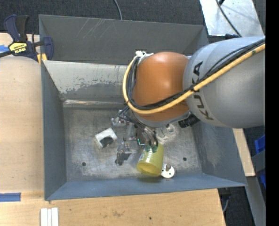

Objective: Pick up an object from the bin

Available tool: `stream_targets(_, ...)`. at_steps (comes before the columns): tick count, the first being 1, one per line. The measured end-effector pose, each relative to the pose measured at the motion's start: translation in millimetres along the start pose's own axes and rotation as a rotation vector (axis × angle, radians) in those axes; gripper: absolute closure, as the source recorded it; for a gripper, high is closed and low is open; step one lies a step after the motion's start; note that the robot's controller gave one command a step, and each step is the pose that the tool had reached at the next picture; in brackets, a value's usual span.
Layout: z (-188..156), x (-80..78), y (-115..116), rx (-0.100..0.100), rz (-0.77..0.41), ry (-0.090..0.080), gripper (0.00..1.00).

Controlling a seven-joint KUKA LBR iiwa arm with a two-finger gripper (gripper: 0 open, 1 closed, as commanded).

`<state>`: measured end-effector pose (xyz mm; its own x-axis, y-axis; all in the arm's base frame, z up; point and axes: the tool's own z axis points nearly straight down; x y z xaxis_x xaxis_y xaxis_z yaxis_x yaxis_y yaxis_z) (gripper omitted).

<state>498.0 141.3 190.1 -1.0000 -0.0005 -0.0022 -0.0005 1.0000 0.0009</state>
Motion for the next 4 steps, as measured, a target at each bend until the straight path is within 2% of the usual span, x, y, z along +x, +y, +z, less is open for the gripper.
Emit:
stream_targets(1, 45, -27.6, 3, -0.001, -0.046, -0.008, 0.00)
stream_targets(2, 113, -72.6, -25, -0.003, -0.086, -0.014, 1.00)
stream_targets(3, 113, -72.6, -25, -0.003, -0.086, -0.014, 1.00)
stream_targets(4, 23, -78.6, -32, 0.000, -0.089, -0.007, 0.00)
